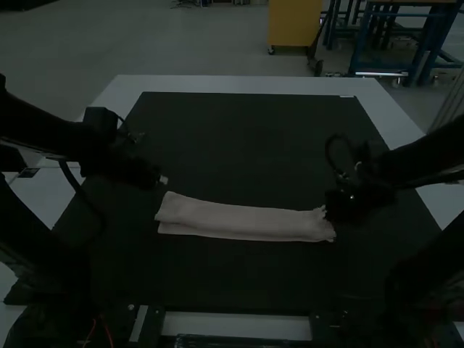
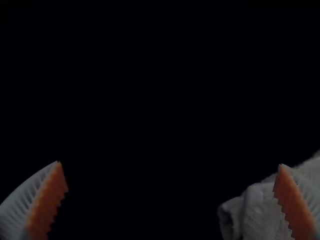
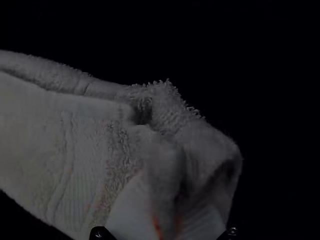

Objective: Fold the towel.

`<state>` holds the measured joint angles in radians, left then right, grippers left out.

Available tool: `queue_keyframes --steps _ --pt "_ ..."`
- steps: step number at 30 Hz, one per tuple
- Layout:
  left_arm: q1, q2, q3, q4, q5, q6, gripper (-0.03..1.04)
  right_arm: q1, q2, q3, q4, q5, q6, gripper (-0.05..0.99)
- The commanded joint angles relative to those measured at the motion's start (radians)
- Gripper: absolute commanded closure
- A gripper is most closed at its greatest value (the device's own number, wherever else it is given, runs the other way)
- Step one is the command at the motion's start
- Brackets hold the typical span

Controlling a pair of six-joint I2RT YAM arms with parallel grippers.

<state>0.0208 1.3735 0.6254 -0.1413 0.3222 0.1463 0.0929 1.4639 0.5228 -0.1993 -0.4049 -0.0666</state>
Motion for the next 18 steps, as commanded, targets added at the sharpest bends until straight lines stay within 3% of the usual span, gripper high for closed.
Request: queue_keyframes --steps 1,9,18 --pt "0.008 -0.036 0.025 0.017 0.015 -0.019 0.04 -0.056 -0.036 0.060 -0.054 -0.051 -0.032 0.96" --pt "0.008 -0.036 0.020 0.065 -0.021 -0.030 0.04 -0.110 -0.137 0.154 -0.158 -0.081 -0.018 0.96" --pt "0.013 -0.036 0.019 0.085 -0.048 -0.030 0.04 0.022 -0.140 0.175 -0.163 -0.120 0.059 0.96"
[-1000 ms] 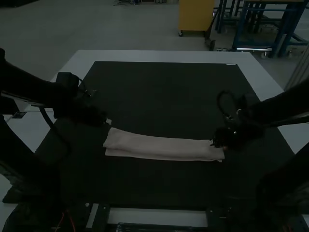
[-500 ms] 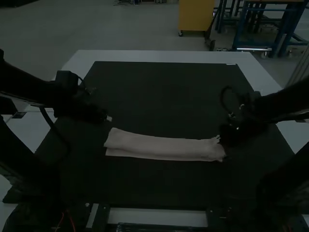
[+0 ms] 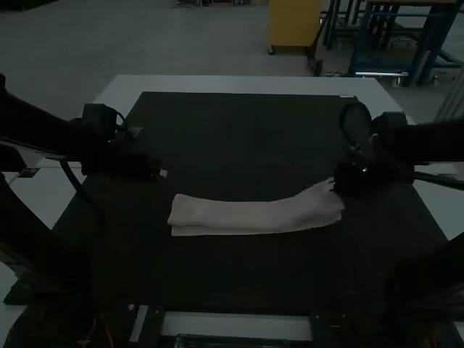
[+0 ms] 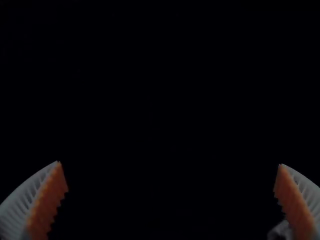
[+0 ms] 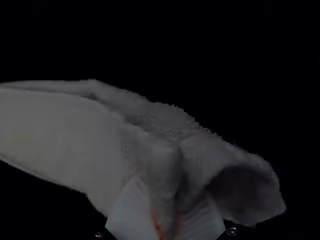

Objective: Fold the towel.

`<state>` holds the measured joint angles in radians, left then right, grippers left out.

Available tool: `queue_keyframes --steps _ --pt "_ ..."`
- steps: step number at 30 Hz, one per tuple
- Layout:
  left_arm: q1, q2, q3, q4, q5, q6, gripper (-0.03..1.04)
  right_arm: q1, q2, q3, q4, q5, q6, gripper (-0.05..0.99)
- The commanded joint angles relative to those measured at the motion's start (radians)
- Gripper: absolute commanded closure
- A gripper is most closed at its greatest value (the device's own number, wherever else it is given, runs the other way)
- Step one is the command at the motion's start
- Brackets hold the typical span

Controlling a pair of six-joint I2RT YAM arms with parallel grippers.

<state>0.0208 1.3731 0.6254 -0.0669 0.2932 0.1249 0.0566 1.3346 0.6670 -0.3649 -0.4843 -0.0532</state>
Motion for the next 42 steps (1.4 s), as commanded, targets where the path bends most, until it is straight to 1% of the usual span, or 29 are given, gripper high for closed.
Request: queue_keyframes --steps 1,6,8,9,10,16,19,23,26,34,38,42 --pt "0.016 -0.035 0.019 0.012 -0.022 -0.008 0.04 0.086 -0.009 0.028 0.018 -0.039 0.062 0.96" --pt "0.036 -0.035 0.008 0.035 -0.025 -0.008 0.04 0.242 0.018 0.013 0.101 -0.042 0.161 0.96" --pt "0.039 -0.034 0.004 0.042 -0.026 -0.008 0.04 0.288 0.040 0.014 0.127 -0.056 0.184 0.96" --pt "0.041 -0.034 0.004 0.042 -0.026 -0.008 0.04 0.312 0.051 0.016 0.144 -0.076 0.205 0.96" --pt "0.042 -0.034 0.002 0.042 -0.026 -0.008 0.04 0.330 0.060 0.019 0.161 -0.082 0.223 0.96" --pt "0.053 -0.035 0.000 0.045 -0.028 -0.008 0.04 0.443 0.138 0.074 0.230 -0.100 0.259 0.96" --pt "0.053 -0.034 0.000 0.056 -0.028 -0.010 0.04 0.511 0.187 0.115 0.279 -0.108 0.300 0.96" --pt "0.051 -0.035 0.000 0.065 -0.035 -0.010 0.04 0.578 0.268 0.184 0.299 -0.119 0.306 0.96" --pt "0.053 -0.034 0.000 0.072 -0.035 -0.010 0.04 0.620 0.321 0.224 0.337 -0.119 0.317 0.96" --pt "0.054 -0.035 -0.006 0.095 -0.037 -0.030 0.04 0.736 0.439 0.298 0.406 -0.119 0.352 0.96" --pt "0.053 -0.035 -0.006 0.102 -0.035 -0.036 0.04 0.778 0.485 0.327 0.454 -0.119 0.365 0.96" --pt "0.053 -0.035 -0.006 0.104 -0.035 -0.036 0.04 0.802 0.541 0.370 0.478 -0.119 0.365 0.96"
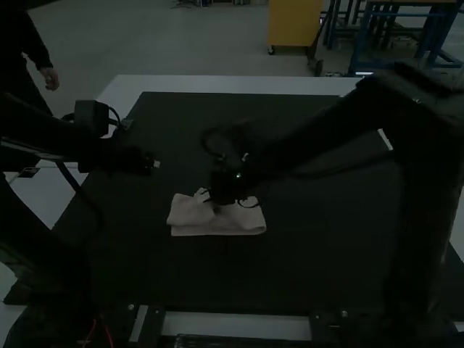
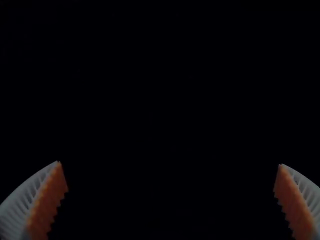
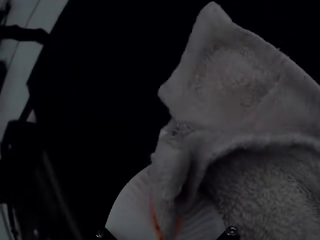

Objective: Fold the towel.

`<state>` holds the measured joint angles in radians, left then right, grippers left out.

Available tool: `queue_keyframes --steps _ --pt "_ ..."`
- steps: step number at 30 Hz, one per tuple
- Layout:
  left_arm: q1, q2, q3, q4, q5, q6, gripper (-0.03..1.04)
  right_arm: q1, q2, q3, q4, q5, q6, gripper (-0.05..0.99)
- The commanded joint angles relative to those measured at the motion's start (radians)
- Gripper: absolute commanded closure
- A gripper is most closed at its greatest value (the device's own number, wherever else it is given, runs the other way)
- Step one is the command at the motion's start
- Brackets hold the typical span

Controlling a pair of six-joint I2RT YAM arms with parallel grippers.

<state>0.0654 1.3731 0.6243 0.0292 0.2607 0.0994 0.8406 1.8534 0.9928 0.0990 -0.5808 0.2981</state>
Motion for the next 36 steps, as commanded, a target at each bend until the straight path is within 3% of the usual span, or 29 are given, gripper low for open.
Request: queue_keyframes --steps 1,6,18,19,23,28,31,36 --pt "0.008 -0.035 -0.005 0.008 -0.003 -0.010 0.04 0.022 0.035 0.056 0.016 -0.021 0.013 0.96" --pt "0.017 -0.049 -0.005 0.008 -0.003 -0.010 0.04 0.025 0.093 0.119 0.022 -0.019 0.009 0.96" --pt "0.086 -0.082 -0.015 0.003 0.006 0.011 0.04 0.058 0.211 0.227 0.024 -0.013 -0.002 0.95" --pt "0.090 -0.082 -0.017 0.003 0.006 0.013 0.04 0.064 0.217 0.236 0.024 -0.011 -0.004 0.93" --pt "0.093 -0.091 -0.024 0.021 0.006 0.011 0.04 0.074 0.222 0.273 0.025 0.006 -0.005 0.63" --pt "0.091 -0.118 -0.028 0.049 0.000 0.006 0.04 0.075 0.222 0.316 0.015 0.010 -0.007 0.36" --pt "0.091 -0.137 -0.028 0.055 -0.001 0.006 0.04 0.074 0.211 0.334 -0.013 0.010 -0.017 0.28" --pt "0.090 -0.143 -0.032 0.061 -0.003 0.005 0.04 0.074 0.142 0.336 -0.030 0.007 -0.037 0.29"
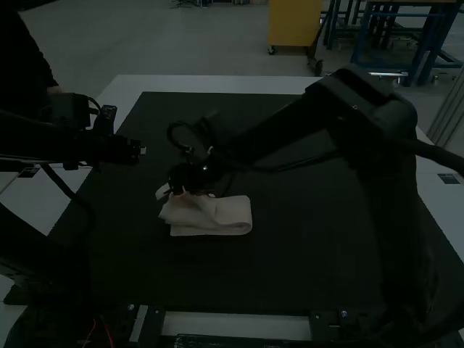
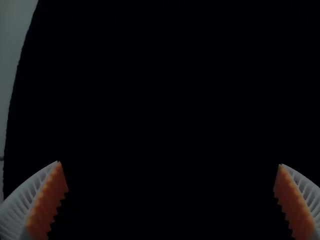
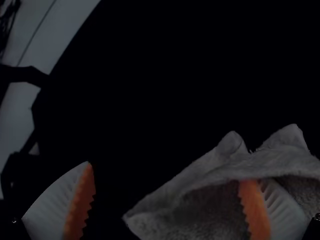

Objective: Fold the towel.

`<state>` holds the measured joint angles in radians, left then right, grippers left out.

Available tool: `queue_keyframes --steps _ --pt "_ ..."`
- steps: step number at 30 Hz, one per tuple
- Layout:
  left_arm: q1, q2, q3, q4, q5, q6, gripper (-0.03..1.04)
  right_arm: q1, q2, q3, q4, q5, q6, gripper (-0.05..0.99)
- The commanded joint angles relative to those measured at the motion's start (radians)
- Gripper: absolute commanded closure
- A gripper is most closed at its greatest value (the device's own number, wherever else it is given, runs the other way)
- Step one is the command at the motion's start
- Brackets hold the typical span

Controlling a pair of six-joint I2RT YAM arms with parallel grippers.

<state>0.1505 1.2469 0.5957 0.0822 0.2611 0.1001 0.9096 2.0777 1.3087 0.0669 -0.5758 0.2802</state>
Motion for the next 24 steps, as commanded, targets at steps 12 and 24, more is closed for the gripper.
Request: queue_keyframes --steps 12,24 --pt "0.001 -0.015 0.001 0.022 -0.020 -0.011 0.04 0.000 -0.186 -0.075 -0.093 -0.058 0.007 0.27" --pt "0.001 -0.024 -0.004 0.008 -0.020 -0.031 0.04 0.000 -0.159 -0.167 -0.055 -0.059 -0.015 0.23"
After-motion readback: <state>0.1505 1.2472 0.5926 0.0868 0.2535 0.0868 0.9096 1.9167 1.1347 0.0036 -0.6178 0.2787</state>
